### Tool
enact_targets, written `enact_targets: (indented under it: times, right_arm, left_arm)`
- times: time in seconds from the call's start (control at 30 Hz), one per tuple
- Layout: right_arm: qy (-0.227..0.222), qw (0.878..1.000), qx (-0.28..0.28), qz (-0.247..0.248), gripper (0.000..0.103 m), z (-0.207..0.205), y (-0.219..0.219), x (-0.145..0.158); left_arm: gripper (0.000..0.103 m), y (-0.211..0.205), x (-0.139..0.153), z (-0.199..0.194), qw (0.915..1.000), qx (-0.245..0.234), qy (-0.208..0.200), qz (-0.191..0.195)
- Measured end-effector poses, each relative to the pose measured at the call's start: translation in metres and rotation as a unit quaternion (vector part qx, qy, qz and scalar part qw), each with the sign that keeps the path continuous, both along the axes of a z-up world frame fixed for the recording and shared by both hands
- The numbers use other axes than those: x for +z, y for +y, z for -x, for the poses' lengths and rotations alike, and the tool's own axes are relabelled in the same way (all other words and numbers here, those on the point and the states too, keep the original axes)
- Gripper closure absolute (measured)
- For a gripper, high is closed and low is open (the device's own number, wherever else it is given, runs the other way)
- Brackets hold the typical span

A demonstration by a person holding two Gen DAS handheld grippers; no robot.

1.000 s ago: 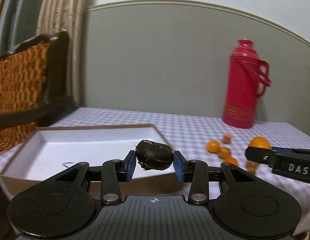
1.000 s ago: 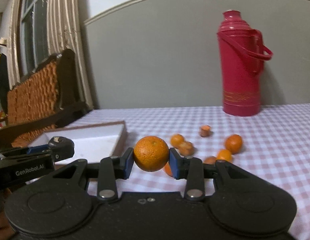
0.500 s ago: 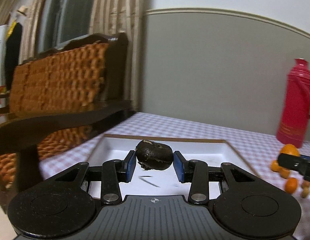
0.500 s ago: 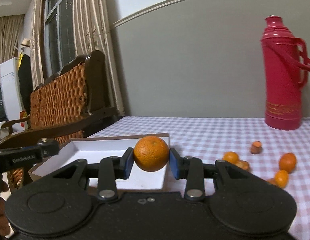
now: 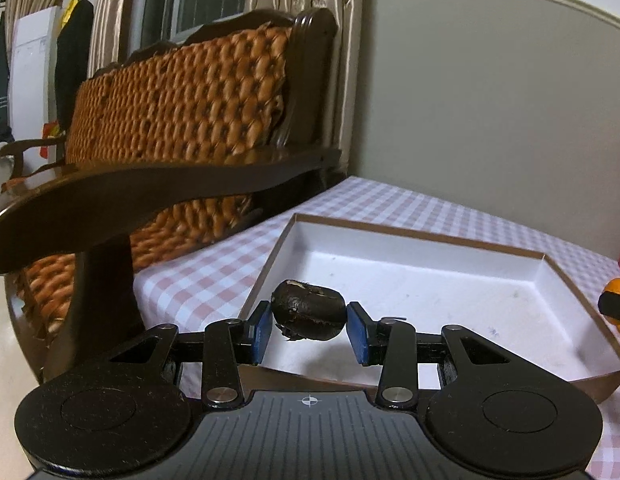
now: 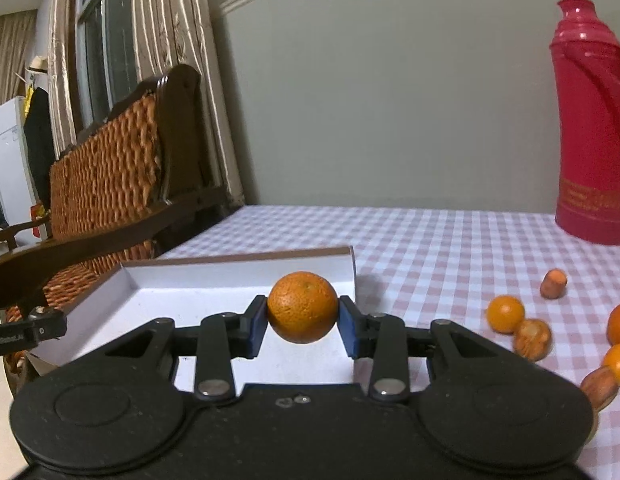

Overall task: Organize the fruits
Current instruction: 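Open the left gripper over the box while the right gripper releases the orange into it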

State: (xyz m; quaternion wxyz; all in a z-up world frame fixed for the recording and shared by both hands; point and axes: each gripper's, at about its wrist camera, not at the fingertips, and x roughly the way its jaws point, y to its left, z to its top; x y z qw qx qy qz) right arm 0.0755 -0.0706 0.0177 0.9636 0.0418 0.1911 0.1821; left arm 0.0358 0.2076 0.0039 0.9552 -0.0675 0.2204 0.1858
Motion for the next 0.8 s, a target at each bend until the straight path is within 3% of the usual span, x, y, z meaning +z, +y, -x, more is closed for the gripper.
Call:
enact_targets:
  times: [0.07, 0.1, 0.13, 0.17, 0.2, 0.23, 0.27, 0.3, 0.43, 0.6, 0.8]
  right_arm:
    - [0.009, 1.000, 0.000, 0.006, 0.067, -0.003, 0.004, -0.004]
    - [0.010, 1.000, -0.004, 0.008, 0.051, -0.003, 0.005, -0.006]
    - [0.008, 1.000, -0.011, 0.007, 0.043, -0.003, 0.006, -0.006]
    - [0.000, 1.000, -0.017, 0.001, 0.037, -0.001, 0.005, -0.006]
    - [-0.011, 1.000, -0.020, -0.009, 0.036, 0.003, 0.003, -0.003]
    - [-0.027, 0.999, -0.017, -0.023, 0.032, 0.009, 0.000, 0.002]
    - [-0.040, 0.999, -0.020, -0.031, 0.019, 0.014, -0.003, 0.005]
    - [-0.065, 0.997, -0.033, -0.041, 0.007, 0.022, -0.007, 0.009]
    - [-0.121, 0.990, -0.050, -0.059, 0.006, 0.040, -0.018, 0.018]
    - [-0.123, 0.990, -0.048, -0.049, 0.006, 0.040, -0.018, 0.016]
    - [-0.113, 0.991, -0.045, -0.062, 0.006, 0.037, -0.014, 0.012]
  left_arm:
    - [0.062, 0.000, -0.002, -0.003, 0.9999, -0.002, 0.010, 0.002]
    - [0.061, 0.000, -0.003, -0.005, 0.9999, -0.001, 0.014, 0.003]
    - [0.049, -0.001, -0.003, -0.005, 0.9998, -0.001, 0.018, 0.006]
    - [0.027, 0.001, -0.002, -0.005, 0.9998, 0.002, 0.018, 0.011]
    - [0.021, 0.001, 0.000, -0.002, 0.9997, -0.002, 0.006, 0.023]
    - [0.007, 0.001, 0.003, 0.002, 0.9995, 0.005, -0.009, 0.029]
    - [0.000, -0.001, 0.008, 0.008, 0.9992, 0.020, -0.029, 0.019]
    - [0.000, -0.003, 0.012, 0.014, 0.9983, 0.031, -0.048, 0.009]
    - [0.000, -0.006, 0.020, 0.022, 0.9964, 0.038, -0.075, 0.010]
    - [0.000, -0.009, 0.019, 0.020, 0.9972, 0.032, -0.064, 0.024]
    - [0.000, -0.020, 0.016, 0.017, 0.9984, 0.020, -0.051, 0.009]
